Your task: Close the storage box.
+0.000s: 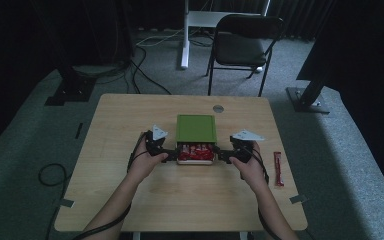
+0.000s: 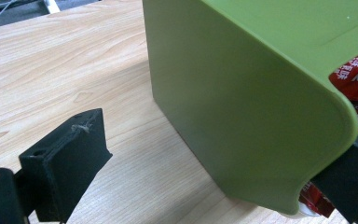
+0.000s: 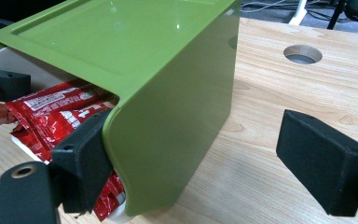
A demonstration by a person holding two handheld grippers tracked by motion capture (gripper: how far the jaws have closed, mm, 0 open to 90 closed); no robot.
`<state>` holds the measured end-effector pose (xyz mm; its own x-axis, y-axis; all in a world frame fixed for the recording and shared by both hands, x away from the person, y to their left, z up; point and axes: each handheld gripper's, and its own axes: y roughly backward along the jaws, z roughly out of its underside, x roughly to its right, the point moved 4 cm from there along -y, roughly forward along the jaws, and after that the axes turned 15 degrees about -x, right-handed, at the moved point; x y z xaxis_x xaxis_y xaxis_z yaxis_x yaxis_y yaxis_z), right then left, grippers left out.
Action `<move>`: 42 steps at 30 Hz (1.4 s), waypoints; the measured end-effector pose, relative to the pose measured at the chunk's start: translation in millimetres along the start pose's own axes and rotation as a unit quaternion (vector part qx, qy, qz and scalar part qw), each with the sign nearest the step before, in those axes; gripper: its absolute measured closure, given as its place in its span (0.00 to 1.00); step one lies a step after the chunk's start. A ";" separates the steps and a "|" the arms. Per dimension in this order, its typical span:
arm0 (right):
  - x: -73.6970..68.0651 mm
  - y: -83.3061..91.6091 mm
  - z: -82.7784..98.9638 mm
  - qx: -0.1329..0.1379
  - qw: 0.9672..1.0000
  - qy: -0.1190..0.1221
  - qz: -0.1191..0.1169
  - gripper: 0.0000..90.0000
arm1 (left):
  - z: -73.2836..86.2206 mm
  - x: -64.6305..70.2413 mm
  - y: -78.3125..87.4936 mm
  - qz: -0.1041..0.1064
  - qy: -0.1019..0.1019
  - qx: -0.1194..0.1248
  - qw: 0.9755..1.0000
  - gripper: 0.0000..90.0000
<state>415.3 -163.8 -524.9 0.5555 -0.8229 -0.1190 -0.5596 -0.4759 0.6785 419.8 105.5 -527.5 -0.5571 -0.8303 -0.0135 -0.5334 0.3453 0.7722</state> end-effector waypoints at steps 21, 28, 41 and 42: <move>-11.3 14.4 -5.8 0.034 0.999 0.012 -0.020 0.20 | 3.3 9.5 16.3 0.041 0.009 0.028 0.999 0.06; -4.5 23.4 0.7 0.030 0.999 0.009 -0.008 0.19 | 14.9 0.3 25.2 0.033 0.020 0.025 0.999 0.06; 12.5 33.3 20.8 0.017 1.000 -0.010 0.015 0.19 | 40.2 -18.0 30.7 0.020 0.048 0.014 0.999 0.06; 13.7 33.7 22.9 0.015 1.000 -0.010 0.016 0.19 | 42.3 -19.8 31.0 0.019 0.050 0.013 0.998 0.06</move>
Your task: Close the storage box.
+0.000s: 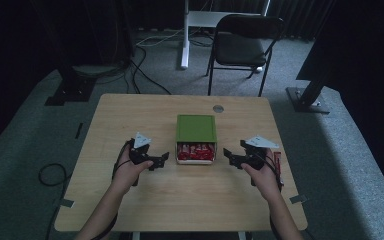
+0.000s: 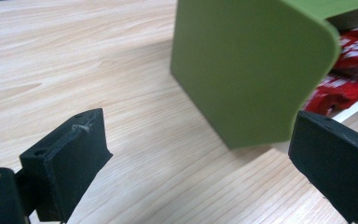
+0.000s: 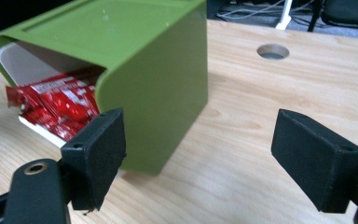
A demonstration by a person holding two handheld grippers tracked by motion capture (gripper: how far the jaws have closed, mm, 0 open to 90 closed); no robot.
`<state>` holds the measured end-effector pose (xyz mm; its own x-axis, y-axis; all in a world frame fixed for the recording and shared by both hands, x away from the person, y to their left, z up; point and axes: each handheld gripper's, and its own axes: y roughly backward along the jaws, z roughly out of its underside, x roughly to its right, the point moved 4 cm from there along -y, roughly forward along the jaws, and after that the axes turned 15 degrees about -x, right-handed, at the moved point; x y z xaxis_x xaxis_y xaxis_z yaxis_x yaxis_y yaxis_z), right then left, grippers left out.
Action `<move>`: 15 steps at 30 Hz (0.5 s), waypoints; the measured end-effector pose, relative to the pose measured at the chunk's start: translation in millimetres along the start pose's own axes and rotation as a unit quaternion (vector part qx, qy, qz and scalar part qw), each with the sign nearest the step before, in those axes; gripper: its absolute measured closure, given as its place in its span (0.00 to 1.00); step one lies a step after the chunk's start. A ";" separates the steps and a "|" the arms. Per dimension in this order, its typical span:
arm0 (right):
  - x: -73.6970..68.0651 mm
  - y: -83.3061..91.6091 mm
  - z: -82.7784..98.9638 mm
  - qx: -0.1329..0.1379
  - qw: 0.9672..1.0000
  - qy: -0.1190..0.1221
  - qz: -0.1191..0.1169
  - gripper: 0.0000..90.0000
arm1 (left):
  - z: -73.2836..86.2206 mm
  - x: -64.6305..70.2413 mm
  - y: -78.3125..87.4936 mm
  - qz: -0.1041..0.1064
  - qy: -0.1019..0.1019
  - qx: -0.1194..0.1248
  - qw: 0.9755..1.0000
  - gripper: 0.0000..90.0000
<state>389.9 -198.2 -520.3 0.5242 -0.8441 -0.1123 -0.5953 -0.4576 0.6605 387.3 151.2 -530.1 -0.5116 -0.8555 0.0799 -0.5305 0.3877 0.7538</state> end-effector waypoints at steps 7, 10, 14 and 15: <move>9.4 3.4 13.9 -0.009 1.000 -0.011 0.011 0.19 | 13.9 -11.0 3.0 -0.013 0.010 -0.009 1.000 0.06; 12.0 3.2 20.6 -0.015 1.000 -0.013 0.015 0.19 | 20.6 -15.2 3.7 -0.017 0.019 -0.010 1.000 0.06; 17.2 3.5 29.5 -0.023 0.999 -0.018 0.023 0.19 | 30.2 -21.6 4.0 -0.022 0.028 -0.016 0.999 0.06; 18.8 3.7 31.5 -0.024 0.999 -0.020 0.025 0.19 | 33.2 -23.5 4.3 -0.024 0.031 -0.018 0.999 0.06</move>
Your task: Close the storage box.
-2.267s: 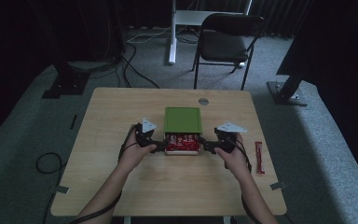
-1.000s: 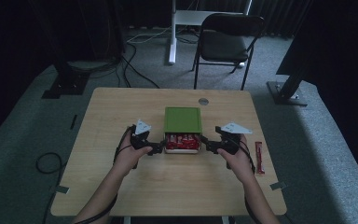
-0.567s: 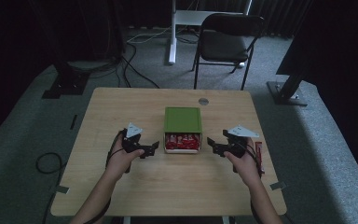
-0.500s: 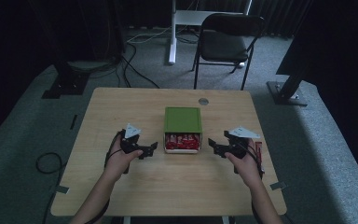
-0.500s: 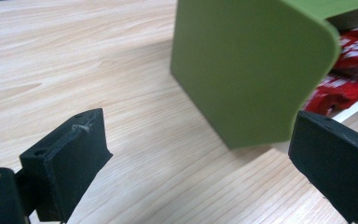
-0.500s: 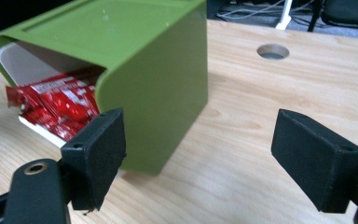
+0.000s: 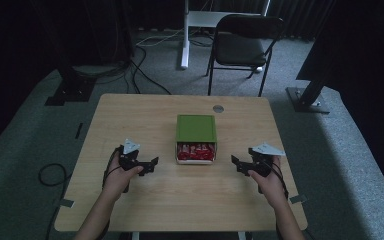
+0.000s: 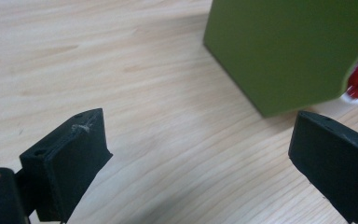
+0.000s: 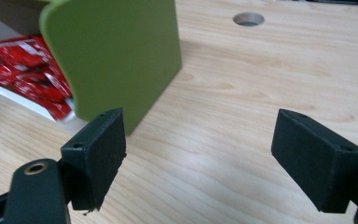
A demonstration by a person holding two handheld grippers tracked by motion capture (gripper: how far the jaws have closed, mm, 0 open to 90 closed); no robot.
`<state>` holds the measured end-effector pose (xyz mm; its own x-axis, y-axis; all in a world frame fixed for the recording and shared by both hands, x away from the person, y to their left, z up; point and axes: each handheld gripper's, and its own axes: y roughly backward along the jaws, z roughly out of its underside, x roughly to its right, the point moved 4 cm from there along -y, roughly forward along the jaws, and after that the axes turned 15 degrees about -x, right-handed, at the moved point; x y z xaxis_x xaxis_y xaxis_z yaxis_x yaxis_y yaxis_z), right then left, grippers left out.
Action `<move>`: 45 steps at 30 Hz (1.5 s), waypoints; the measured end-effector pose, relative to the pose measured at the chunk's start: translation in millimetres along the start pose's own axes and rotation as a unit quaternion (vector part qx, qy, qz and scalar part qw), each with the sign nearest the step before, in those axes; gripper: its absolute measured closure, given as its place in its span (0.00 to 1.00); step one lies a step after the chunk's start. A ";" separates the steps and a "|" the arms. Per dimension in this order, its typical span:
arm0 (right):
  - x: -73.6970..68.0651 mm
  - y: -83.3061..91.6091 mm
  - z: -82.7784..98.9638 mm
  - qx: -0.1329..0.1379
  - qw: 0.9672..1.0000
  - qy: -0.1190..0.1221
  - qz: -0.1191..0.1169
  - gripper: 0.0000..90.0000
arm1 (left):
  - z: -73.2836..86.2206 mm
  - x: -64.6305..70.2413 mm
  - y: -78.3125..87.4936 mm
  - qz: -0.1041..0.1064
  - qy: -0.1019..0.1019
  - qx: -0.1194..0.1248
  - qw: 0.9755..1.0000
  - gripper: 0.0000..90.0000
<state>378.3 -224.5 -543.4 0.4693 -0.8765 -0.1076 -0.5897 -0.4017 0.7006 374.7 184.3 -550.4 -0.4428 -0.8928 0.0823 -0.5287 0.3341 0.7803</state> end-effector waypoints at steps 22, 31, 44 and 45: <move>20.3 2.9 46.1 -0.033 0.998 -0.045 0.031 0.17 | 49.5 -43.9 16.2 -0.054 0.066 -0.018 0.996 0.06; 22.4 -1.3 62.4 -0.046 0.997 -0.053 0.043 0.16 | 66.8 -55.5 21.9 -0.069 0.087 -0.017 0.994 0.06; 24.0 -0.5 72.7 -0.054 0.994 -0.059 0.068 0.15 | 86.6 -79.7 30.1 -0.102 0.123 -0.022 0.987 0.06; 23.9 -0.9 73.6 -0.053 0.994 -0.062 0.068 0.15 | 87.5 -81.0 30.3 -0.106 0.125 -0.023 0.986 0.06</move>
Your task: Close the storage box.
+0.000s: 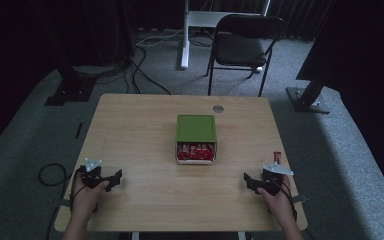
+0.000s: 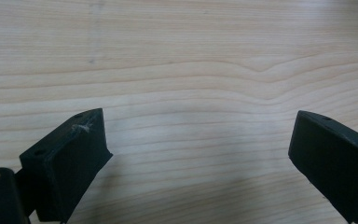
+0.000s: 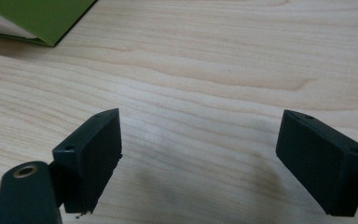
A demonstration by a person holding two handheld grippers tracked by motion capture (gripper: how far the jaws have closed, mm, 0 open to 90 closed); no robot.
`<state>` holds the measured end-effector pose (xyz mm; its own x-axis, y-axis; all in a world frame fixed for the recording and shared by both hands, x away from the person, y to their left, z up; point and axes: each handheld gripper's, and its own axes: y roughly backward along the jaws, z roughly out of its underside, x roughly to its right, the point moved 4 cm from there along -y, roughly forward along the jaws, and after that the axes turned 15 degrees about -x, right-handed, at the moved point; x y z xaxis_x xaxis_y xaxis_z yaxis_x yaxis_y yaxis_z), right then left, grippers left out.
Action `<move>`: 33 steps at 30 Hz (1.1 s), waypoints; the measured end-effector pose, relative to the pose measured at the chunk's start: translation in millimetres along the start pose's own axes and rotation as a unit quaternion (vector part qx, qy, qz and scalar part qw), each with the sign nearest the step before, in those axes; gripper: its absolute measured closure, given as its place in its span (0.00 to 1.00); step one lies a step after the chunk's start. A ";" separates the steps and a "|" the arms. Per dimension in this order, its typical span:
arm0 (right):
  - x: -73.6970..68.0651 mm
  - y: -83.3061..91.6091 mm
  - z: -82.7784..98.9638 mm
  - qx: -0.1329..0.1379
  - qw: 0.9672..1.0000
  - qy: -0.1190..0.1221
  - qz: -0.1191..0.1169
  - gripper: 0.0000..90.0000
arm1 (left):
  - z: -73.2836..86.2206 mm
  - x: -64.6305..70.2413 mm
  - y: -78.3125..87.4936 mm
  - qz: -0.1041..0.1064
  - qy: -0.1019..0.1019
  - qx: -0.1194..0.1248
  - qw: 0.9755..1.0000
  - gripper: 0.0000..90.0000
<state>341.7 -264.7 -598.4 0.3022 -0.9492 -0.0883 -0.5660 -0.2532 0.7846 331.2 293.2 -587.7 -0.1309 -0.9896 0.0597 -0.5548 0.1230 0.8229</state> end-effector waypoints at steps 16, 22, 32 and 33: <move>4.4 0.2 7.6 -0.032 0.997 -0.047 0.043 0.15 | 7.5 -9.4 -3.2 -0.019 0.021 -0.021 0.999 0.06; -0.6 -2.2 7.3 -0.043 0.997 -0.020 0.060 0.14 | 8.5 -8.3 -3.9 -0.032 0.018 -0.029 0.999 0.06; -0.7 -2.4 7.3 -0.045 0.997 -0.018 0.058 0.13 | 8.4 -3.4 -5.8 -0.062 0.024 -0.039 0.997 0.04; -0.7 -2.4 7.3 -0.045 0.997 -0.018 0.058 0.13 | 8.4 -3.2 -5.8 -0.064 0.028 -0.038 0.997 0.04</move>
<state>337.3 -264.7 -604.7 0.2108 -0.9774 -0.0144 -0.5242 -0.1255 0.8423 328.0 296.3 -597.4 -0.0171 -0.9997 -0.0187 -0.4992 -0.0076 0.8665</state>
